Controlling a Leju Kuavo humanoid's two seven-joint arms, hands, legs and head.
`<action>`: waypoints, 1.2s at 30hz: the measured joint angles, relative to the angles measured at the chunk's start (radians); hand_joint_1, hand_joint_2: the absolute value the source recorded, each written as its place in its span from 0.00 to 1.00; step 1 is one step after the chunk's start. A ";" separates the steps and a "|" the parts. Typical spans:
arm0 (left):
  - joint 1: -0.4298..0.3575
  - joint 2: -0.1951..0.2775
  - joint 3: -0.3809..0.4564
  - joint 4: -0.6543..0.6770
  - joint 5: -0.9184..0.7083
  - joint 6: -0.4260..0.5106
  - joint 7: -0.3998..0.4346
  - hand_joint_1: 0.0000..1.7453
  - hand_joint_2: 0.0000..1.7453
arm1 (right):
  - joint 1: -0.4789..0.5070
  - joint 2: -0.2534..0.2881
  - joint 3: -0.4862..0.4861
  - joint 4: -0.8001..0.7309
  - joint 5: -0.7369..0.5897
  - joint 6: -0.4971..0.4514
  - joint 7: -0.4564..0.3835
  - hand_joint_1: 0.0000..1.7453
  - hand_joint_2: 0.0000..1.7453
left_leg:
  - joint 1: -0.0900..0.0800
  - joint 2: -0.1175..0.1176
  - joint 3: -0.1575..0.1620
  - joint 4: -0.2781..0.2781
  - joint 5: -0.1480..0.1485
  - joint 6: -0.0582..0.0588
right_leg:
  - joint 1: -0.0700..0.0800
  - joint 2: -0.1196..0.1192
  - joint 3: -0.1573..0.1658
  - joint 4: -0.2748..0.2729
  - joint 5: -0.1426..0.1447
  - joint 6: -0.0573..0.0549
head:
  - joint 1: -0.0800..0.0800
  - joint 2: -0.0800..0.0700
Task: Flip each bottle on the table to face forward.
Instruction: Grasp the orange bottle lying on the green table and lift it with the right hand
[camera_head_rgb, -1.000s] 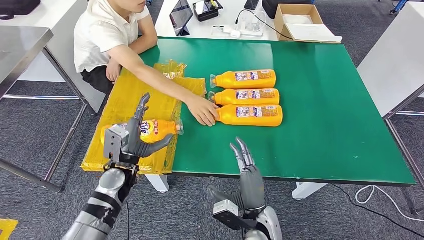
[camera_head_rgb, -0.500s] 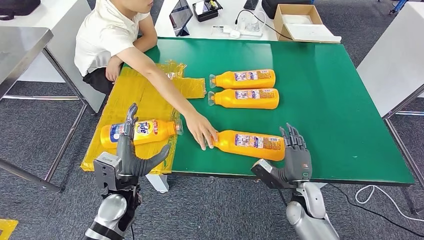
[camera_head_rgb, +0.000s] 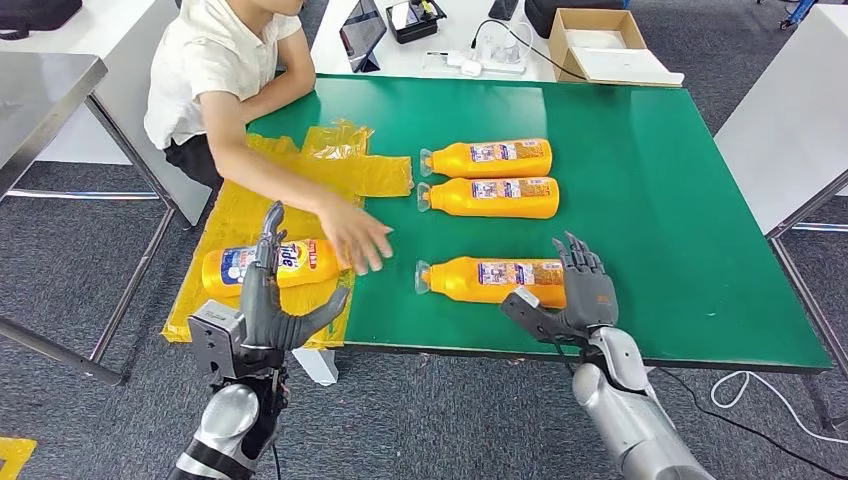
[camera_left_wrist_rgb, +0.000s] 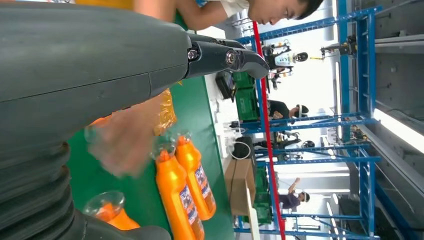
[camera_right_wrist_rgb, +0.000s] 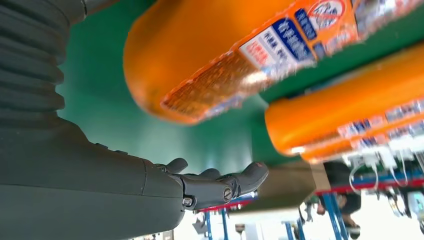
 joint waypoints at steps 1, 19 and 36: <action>-0.003 0.000 -0.001 0.003 0.000 -0.001 0.000 0.00 1.00 | -0.007 0.005 0.000 0.018 -0.004 0.007 -0.003 0.00 1.00 | 0.000 0.000 0.000 0.000 0.000 0.000 | 0.000 0.000 0.000 0.000 0.000 0.000 | 0.000 0.000; -0.033 -0.001 -0.030 0.051 0.005 -0.020 0.000 0.00 1.00 | -0.099 0.036 0.057 0.178 0.020 0.126 0.054 0.00 1.00 | 0.000 0.001 0.001 0.000 0.000 0.000 | 0.000 0.000 0.001 0.000 0.000 0.000 | 0.000 0.000; -0.086 -0.014 -0.064 0.112 0.053 -0.050 0.008 0.00 1.00 | -0.226 0.052 0.156 0.288 0.121 0.251 0.141 0.99 1.00 | 0.000 0.001 0.002 0.000 0.001 0.000 | 0.000 0.000 0.001 0.000 0.000 0.000 | 0.000 0.000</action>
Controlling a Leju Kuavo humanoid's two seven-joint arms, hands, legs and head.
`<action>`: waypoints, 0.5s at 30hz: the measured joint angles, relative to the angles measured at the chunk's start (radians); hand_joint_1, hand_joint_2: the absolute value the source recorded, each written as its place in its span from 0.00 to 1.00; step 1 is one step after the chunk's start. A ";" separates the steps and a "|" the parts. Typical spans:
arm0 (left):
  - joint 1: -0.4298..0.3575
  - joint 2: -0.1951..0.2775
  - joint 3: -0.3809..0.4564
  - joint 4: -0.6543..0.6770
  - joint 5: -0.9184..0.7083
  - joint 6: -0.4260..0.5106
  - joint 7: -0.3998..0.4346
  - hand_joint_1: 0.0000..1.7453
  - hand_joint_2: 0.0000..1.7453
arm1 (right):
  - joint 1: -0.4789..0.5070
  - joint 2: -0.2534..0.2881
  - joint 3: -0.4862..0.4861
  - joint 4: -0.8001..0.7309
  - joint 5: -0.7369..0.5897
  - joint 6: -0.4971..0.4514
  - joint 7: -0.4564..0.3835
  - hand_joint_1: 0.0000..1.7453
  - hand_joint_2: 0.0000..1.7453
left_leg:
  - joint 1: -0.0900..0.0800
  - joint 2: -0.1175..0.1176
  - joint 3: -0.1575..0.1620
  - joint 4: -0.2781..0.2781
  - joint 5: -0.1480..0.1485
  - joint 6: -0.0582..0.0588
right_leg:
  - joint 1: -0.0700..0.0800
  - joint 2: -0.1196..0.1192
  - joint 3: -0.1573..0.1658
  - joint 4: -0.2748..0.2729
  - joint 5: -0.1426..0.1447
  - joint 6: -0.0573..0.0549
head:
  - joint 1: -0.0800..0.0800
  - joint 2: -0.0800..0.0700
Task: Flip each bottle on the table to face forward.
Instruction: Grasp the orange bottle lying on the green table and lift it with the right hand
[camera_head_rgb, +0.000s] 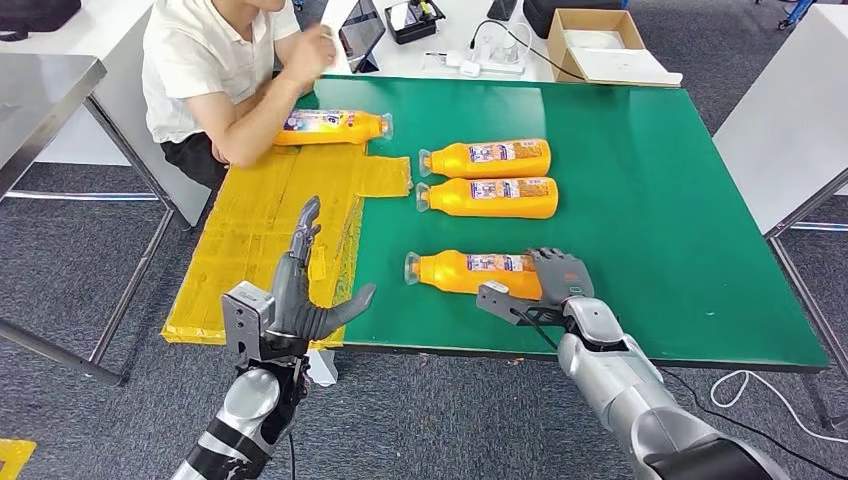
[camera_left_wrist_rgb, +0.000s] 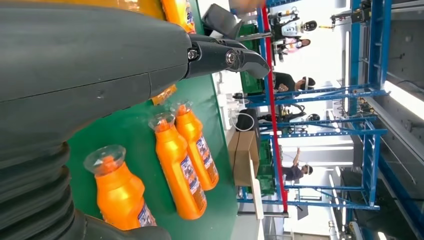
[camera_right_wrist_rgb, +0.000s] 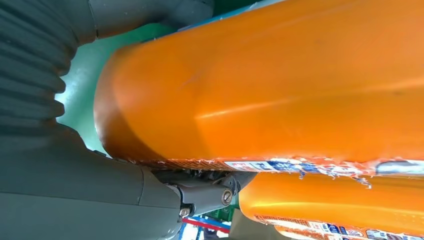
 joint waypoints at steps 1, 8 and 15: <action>-0.001 0.000 -0.002 0.001 0.001 -0.001 0.000 0.00 1.00 | -0.003 0.000 0.001 0.003 -0.002 0.005 0.000 0.96 1.00 | 0.000 0.000 0.000 0.000 0.000 0.000 | 0.000 0.000 0.000 0.000 0.000 0.000 | 0.000 0.000; -0.008 0.000 -0.007 0.011 0.002 -0.004 0.000 0.00 1.00 | -0.009 0.000 0.002 0.015 -0.022 0.007 0.003 0.77 1.00 | 0.000 0.000 0.000 0.000 0.000 0.000 | 0.000 0.000 0.000 0.000 0.000 0.000 | 0.000 0.000; -0.022 0.000 -0.009 0.023 0.014 -0.004 -0.002 0.00 1.00 | -0.016 -0.002 -0.006 0.031 -0.082 0.016 -0.031 1.00 1.00 | 0.000 0.000 0.001 0.000 0.000 0.000 | 0.000 0.000 0.001 0.000 0.000 0.000 | 0.000 0.000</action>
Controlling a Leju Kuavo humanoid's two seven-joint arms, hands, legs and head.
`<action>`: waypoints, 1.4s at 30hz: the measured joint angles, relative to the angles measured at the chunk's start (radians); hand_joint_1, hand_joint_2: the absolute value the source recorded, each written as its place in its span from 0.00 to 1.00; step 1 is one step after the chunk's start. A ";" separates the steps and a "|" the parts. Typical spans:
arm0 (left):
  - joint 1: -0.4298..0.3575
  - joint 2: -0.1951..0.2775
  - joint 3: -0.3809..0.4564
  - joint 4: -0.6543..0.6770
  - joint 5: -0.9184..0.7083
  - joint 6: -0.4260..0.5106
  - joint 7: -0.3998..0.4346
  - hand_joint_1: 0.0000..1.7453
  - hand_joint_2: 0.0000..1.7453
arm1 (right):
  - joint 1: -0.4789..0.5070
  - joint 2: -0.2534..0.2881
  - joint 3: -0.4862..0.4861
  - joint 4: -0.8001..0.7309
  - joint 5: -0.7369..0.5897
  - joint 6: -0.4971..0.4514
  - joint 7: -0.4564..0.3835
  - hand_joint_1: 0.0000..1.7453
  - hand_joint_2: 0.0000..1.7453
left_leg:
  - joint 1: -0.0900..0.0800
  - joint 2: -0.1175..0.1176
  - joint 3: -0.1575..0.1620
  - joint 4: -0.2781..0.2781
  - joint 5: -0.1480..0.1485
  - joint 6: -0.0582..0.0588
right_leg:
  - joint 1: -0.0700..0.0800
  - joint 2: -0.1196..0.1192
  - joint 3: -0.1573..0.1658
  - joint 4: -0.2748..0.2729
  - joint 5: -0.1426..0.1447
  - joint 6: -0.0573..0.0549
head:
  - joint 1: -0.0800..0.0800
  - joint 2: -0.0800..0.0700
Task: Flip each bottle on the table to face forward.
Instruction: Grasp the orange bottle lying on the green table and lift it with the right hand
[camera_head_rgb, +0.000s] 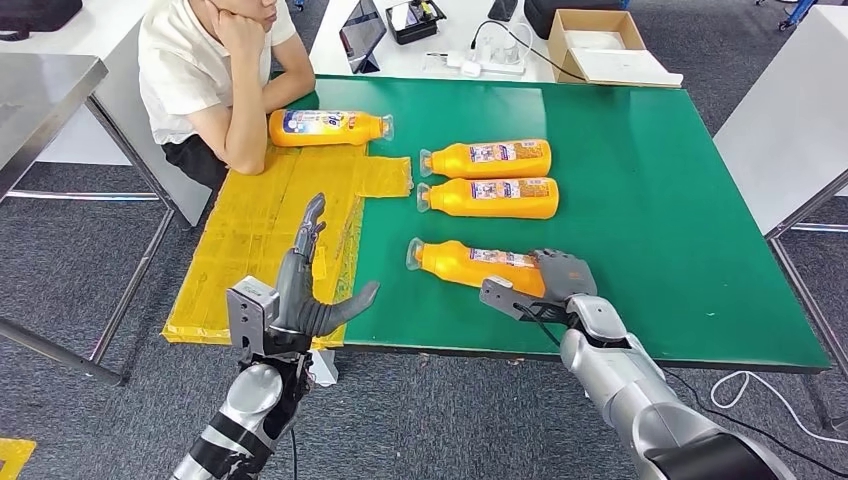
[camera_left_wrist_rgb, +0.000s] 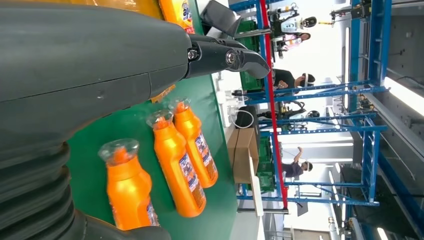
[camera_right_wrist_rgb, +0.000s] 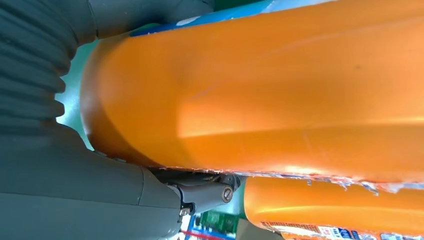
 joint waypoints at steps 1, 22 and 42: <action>0.000 0.000 0.000 0.001 0.010 -0.002 -0.001 0.00 1.00 | 0.001 0.000 -0.011 0.001 -0.037 0.007 -0.035 1.00 1.00 | 0.000 0.000 0.000 0.000 0.000 0.000 | 0.000 0.000 0.000 0.000 0.000 0.000 | 0.000 0.000; 0.083 0.001 0.056 0.016 0.719 -0.196 0.248 0.00 1.00 | 0.332 0.136 -0.122 -0.525 -0.674 -0.071 -0.382 1.00 1.00 | 0.002 0.000 -0.003 0.000 -0.001 -0.001 | 0.001 0.000 -0.002 0.000 -0.001 0.000 | 0.000 0.000; 0.065 0.014 0.024 0.026 0.527 -0.228 0.178 0.00 1.00 | 0.287 0.195 0.193 -0.431 -0.643 0.068 -0.357 1.00 1.00 | 0.002 0.000 -0.003 0.000 -0.001 -0.001 | 0.001 0.000 -0.003 0.000 -0.001 -0.001 | 0.000 0.000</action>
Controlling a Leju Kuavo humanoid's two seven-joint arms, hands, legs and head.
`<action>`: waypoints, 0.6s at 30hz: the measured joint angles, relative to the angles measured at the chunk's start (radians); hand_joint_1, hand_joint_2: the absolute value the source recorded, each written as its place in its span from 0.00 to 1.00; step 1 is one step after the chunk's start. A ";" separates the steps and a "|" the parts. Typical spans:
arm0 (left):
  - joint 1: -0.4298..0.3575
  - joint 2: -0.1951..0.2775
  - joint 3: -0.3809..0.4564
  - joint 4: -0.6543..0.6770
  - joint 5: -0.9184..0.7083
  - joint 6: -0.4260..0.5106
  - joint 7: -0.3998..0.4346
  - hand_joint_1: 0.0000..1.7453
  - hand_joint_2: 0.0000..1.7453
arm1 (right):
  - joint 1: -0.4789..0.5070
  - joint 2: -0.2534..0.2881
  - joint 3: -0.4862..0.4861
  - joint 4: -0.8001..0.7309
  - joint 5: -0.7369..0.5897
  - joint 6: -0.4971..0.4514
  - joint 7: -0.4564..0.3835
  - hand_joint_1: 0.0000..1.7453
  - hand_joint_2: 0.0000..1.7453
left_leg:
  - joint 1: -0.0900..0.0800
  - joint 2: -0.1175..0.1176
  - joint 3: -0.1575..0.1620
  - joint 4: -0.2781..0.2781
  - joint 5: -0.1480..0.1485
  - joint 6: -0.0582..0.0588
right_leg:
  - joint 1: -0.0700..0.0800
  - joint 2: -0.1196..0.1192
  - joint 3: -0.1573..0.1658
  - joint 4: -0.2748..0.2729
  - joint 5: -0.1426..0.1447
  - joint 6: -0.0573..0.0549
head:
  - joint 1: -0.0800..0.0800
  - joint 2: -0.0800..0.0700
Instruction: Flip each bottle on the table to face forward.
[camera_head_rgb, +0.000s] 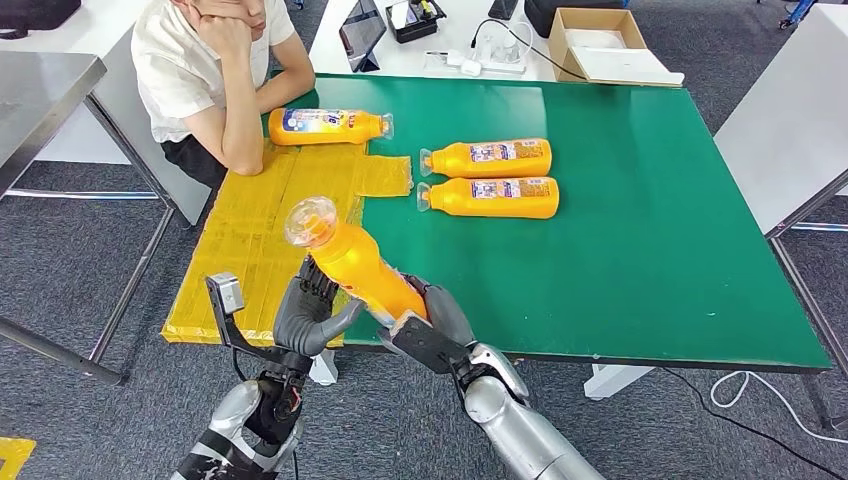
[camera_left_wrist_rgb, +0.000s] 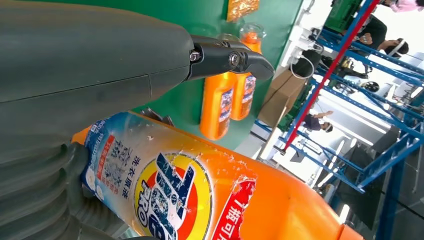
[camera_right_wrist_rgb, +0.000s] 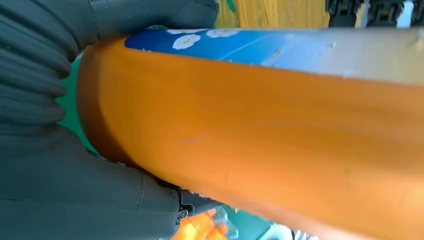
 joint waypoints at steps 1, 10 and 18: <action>-0.001 0.000 -0.001 0.004 -0.001 0.000 0.000 0.00 1.00 | -0.005 0.002 0.004 0.012 -0.002 0.000 0.000 1.00 1.00 | 0.000 0.000 0.000 0.000 0.000 0.000 | 0.000 0.000 0.000 0.000 0.000 0.000 | 0.000 0.000; -0.010 -0.008 -0.009 0.037 0.019 -0.020 0.009 0.00 1.00 | -0.025 0.019 0.025 0.076 -0.015 0.004 0.000 1.00 1.00 | 0.000 0.000 0.000 0.000 0.000 0.000 | 0.000 0.000 0.000 0.000 0.000 0.000 | 0.000 0.000; -0.021 -0.014 -0.015 0.044 0.056 -0.051 0.022 0.00 1.00 | -0.025 0.028 0.038 0.101 -0.005 -0.025 0.011 1.00 1.00 | 0.000 0.000 0.000 0.000 0.000 0.000 | 0.000 0.000 0.000 0.000 0.000 0.000 | 0.000 0.000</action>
